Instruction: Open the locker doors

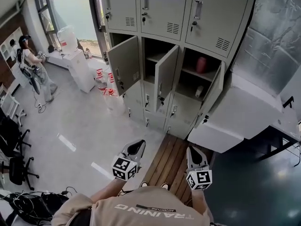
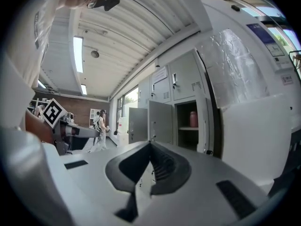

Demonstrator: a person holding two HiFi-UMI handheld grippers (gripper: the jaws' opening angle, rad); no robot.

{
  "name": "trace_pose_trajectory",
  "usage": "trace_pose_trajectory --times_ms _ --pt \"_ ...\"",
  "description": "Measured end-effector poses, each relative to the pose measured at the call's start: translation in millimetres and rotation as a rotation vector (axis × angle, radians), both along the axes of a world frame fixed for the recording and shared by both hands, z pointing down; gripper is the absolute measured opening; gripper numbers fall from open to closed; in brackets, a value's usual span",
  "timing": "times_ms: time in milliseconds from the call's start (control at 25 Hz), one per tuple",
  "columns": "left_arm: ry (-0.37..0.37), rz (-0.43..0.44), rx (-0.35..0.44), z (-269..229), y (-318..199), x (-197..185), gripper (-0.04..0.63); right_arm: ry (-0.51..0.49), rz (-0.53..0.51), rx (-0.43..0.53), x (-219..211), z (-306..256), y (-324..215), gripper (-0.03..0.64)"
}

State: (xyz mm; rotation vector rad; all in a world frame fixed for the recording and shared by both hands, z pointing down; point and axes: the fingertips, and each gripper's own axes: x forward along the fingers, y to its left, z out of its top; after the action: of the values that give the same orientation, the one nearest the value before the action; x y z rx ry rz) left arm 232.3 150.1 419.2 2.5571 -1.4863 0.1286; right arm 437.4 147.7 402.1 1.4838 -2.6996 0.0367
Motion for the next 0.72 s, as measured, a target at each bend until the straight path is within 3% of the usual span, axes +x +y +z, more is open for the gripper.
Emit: trace_pose_trajectory --times_ms 440,720 --pt "0.006 0.016 0.010 4 -7 17 0.008 0.037 -0.032 0.016 -3 -3 12 0.010" --pt "-0.019 -0.006 -0.005 10 9 5 0.008 -0.008 0.004 -0.040 1 17 25 0.011"
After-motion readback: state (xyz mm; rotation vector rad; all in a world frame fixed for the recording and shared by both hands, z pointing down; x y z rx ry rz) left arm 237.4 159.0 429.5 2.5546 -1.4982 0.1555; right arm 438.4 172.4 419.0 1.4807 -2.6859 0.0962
